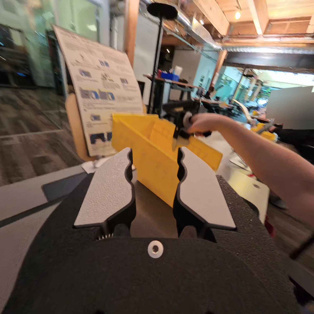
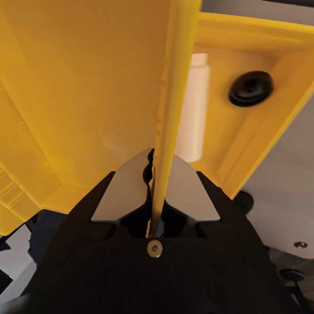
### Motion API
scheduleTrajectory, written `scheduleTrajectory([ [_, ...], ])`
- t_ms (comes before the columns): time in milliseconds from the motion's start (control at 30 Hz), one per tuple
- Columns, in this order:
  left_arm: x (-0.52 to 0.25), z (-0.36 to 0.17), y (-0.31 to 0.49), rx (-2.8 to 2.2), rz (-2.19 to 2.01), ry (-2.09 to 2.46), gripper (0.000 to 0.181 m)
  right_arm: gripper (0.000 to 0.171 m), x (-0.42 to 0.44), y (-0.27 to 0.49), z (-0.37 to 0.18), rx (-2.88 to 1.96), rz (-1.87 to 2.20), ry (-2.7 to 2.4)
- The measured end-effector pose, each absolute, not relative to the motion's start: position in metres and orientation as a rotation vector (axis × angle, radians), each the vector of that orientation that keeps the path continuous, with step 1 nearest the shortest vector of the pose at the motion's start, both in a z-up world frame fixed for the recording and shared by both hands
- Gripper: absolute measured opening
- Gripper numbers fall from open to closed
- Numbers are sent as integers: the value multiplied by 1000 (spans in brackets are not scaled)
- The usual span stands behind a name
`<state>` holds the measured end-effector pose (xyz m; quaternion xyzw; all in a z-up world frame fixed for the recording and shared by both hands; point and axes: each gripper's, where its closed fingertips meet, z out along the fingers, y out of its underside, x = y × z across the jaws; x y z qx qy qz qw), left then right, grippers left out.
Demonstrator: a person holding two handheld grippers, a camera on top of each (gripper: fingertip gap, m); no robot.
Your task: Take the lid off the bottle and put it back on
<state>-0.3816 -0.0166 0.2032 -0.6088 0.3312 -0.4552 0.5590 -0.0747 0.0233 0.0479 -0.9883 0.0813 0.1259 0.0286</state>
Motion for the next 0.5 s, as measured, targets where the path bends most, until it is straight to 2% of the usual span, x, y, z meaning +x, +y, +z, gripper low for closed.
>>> scheduleTrajectory([
  [233,-290,122,-11,-1745,-1067,1104,60,5,75,-69,83,-2979,215,579],
  [300,-259,90,-9,-1855,-1051,1183,59,5,111,-100,82,-2962,204,668],
  [500,-183,19,-21,-2035,-1187,1280,74,5,195,-173,53,-2923,224,842],
])
